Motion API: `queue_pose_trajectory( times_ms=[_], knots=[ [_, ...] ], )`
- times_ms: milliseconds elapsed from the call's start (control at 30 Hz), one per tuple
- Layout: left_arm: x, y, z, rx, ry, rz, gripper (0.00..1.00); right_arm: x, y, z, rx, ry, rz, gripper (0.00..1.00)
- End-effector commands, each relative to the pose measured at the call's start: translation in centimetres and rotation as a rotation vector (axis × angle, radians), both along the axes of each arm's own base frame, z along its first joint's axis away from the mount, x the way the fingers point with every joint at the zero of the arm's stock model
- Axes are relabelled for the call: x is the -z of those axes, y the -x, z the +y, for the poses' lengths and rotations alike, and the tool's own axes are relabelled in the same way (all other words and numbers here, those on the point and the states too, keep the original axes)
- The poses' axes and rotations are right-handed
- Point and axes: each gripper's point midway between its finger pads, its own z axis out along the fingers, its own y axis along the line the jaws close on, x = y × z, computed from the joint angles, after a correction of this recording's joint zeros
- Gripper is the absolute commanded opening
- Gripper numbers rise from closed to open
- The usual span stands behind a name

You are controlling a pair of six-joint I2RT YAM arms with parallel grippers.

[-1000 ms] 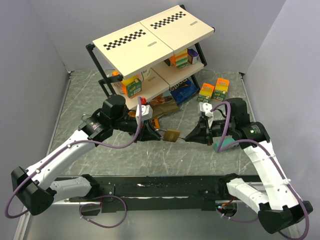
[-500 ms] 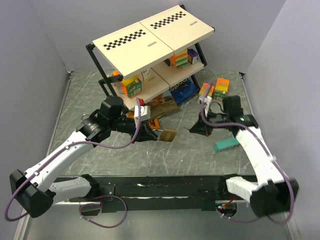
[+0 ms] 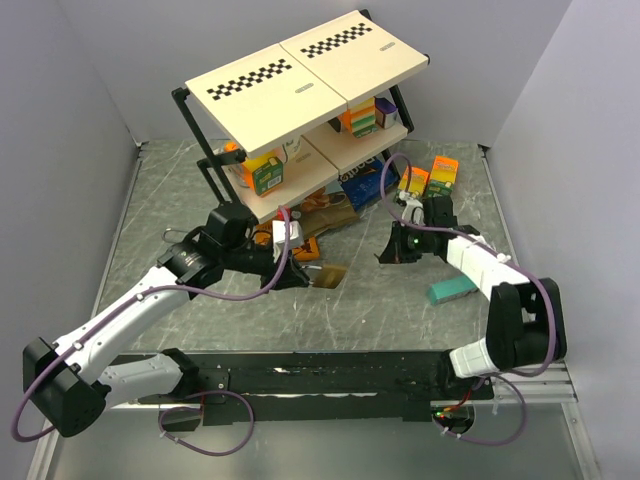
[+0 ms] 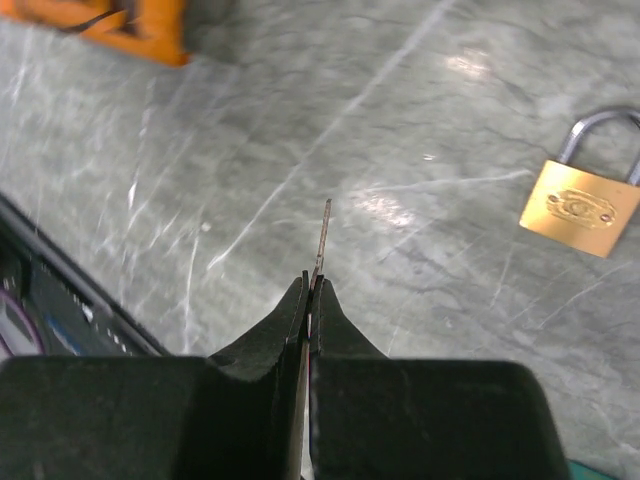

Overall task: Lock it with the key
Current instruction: Place the key at the center of the board.

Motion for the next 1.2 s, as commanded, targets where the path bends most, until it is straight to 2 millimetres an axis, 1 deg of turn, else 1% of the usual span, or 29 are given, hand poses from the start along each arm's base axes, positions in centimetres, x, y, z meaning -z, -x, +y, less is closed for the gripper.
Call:
queue_pose_trajectory(
  times_ms=[0, 100, 167, 233, 267, 300, 367, 400, 433, 467, 500, 600, 733, 833, 933, 1100, 1133, 1167],
  knots=[
    [-2.6, -0.1, -0.3, 0.032, 0.081, -0.131, 0.01, 1.6, -1.5, -0.2, 0.105, -0.004, 0.057, 0.0],
    [-1.8, -0.3, -0.3, 0.035, 0.056, -0.129, 0.01, 2.6, -1.1, -0.4, 0.139, 0.005, 0.111, 0.0],
    [-1.0, -0.5, -0.3, 0.041, 0.034, -0.124, 0.01, 3.3, -0.4, -0.6, 0.172, 0.015, 0.151, 0.0],
    [-0.3, -0.6, -0.3, 0.046, 0.016, -0.114, 0.01, 4.4, 0.8, -1.0, 0.207, 0.031, 0.212, 0.0],
    [-0.1, -0.7, -0.3, 0.053, 0.011, -0.126, 0.01, 4.6, 1.3, -1.1, 0.211, 0.034, 0.22, 0.0],
    [0.3, -0.8, -0.3, 0.058, 0.0, -0.124, 0.01, 5.3, 2.2, -1.3, 0.228, 0.036, 0.25, 0.0],
    [0.7, -0.8, -0.3, 0.071, -0.013, -0.129, 0.01, 5.3, 3.0, -1.1, 0.229, 0.021, 0.26, 0.0],
    [0.9, -0.8, -0.3, 0.073, -0.016, -0.129, 0.01, 5.6, 3.8, -1.1, 0.237, 0.016, 0.285, 0.0],
    [1.1, -0.8, -0.4, 0.079, -0.019, -0.126, 0.01, 5.6, 4.2, -1.2, 0.243, 0.016, 0.292, 0.0],
    [1.2, -0.8, -0.4, 0.079, -0.019, -0.122, 0.01, 5.4, 4.4, -1.3, 0.251, 0.022, 0.293, 0.0],
    [1.3, -0.8, -0.6, 0.086, -0.018, -0.119, 0.01, 5.7, 5.1, -1.6, 0.269, 0.039, 0.323, 0.0],
    [1.4, -0.9, -0.8, 0.091, -0.006, -0.109, 0.01, 6.0, 5.4, -2.3, 0.29, 0.074, 0.327, 0.0],
    [1.6, -1.0, -1.2, 0.086, 0.006, -0.09, 0.01, 7.0, 5.2, -3.4, 0.349, 0.133, 0.338, 0.0],
    [1.7, -1.2, -1.2, 0.085, 0.005, -0.095, 0.01, 7.4, 5.7, -3.8, 0.357, 0.156, 0.355, 0.01],
    [1.8, -1.2, -1.2, 0.086, 0.002, -0.109, 0.01, 7.4, 6.1, -3.6, 0.353, 0.145, 0.361, 0.1],
    [2.1, -1.0, -1.1, 0.092, 0.0, -0.106, 0.01, 7.7, 7.7, -3.9, 0.372, 0.161, 0.415, 0.12],
    [2.1, -1.0, -1.1, 0.091, 0.003, -0.109, 0.01, 7.6, 7.8, -3.9, 0.373, 0.162, 0.419, 0.16],
    [1.9, -0.9, -1.1, 0.094, 0.009, -0.112, 0.01, 7.6, 8.0, -4.0, 0.381, 0.166, 0.437, 0.17]
  ],
)
